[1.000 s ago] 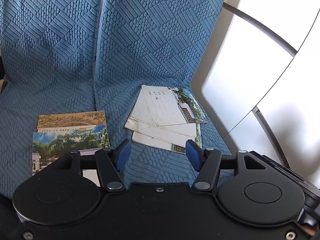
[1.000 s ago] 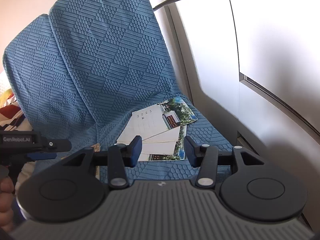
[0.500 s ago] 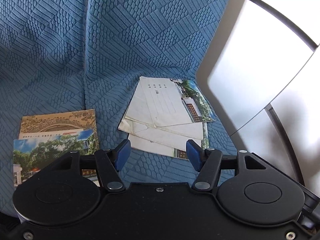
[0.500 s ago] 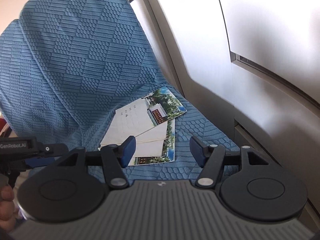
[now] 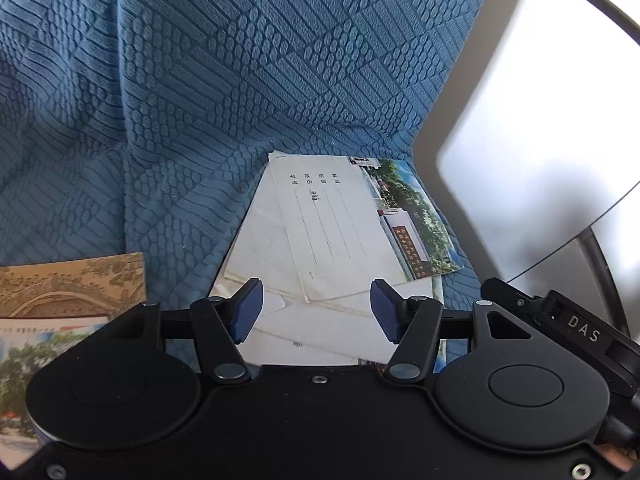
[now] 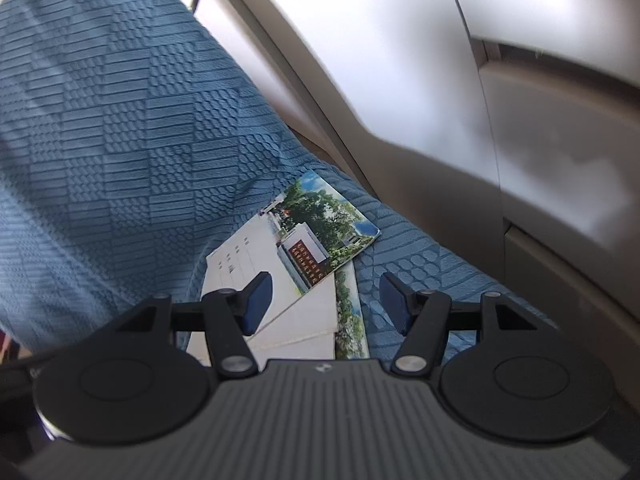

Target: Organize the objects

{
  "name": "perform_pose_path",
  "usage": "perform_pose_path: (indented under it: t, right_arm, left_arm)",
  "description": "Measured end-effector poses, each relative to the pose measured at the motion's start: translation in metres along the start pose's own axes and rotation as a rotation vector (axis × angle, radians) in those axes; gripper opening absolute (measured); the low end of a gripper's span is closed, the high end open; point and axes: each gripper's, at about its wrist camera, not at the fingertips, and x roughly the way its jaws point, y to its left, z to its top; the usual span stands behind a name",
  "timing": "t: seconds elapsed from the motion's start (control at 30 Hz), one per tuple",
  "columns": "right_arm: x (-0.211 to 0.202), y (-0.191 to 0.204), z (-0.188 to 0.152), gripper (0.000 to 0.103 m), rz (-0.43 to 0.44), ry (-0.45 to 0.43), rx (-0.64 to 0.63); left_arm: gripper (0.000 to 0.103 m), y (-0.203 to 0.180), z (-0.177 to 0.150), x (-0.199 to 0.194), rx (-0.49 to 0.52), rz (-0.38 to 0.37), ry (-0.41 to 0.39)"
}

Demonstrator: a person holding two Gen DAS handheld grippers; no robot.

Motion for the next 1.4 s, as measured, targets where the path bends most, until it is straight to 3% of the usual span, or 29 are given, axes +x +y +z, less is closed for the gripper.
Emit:
perform_pose_path:
  t: [0.1, 0.2, 0.5, 0.8, 1.07, 1.17, 1.3, 1.4]
  right_arm:
    - [0.021, -0.004, -0.006, 0.062, 0.025, 0.008, 0.038]
    - [0.041, -0.007, -0.009, 0.053, 0.011, 0.039, 0.029]
    - [0.071, -0.016, -0.004, 0.050, 0.015, 0.062, 0.057]
    - [0.088, -0.021, -0.001, 0.051, 0.047, 0.005, 0.055]
    - [0.091, -0.044, 0.003, 0.054, 0.158, -0.021, 0.275]
    - [0.090, -0.049, 0.005, 0.047, 0.261, -0.047, 0.339]
    - [0.091, -0.038, 0.009, 0.047, 0.359, -0.068, 0.301]
    - [0.101, -0.033, 0.010, 0.044, 0.353, -0.039, 0.295]
  left_arm:
    - [0.056, -0.002, 0.005, 0.018, 0.010, 0.006, 0.008]
    - [0.052, -0.004, 0.009, 0.035, 0.025, 0.006, 0.017]
    - [0.036, -0.005, 0.015, 0.074, 0.048, 0.033, 0.043]
    - [0.033, -0.009, 0.011, 0.081, 0.110, 0.041, 0.040]
    - [0.034, -0.020, 0.008, 0.084, 0.161, 0.073, 0.031]
    - [0.034, -0.020, 0.009, 0.084, 0.160, 0.073, 0.034]
    - [0.034, -0.021, 0.009, 0.084, 0.162, 0.072, 0.032]
    - [0.034, -0.021, 0.009, 0.084, 0.167, 0.075, 0.033]
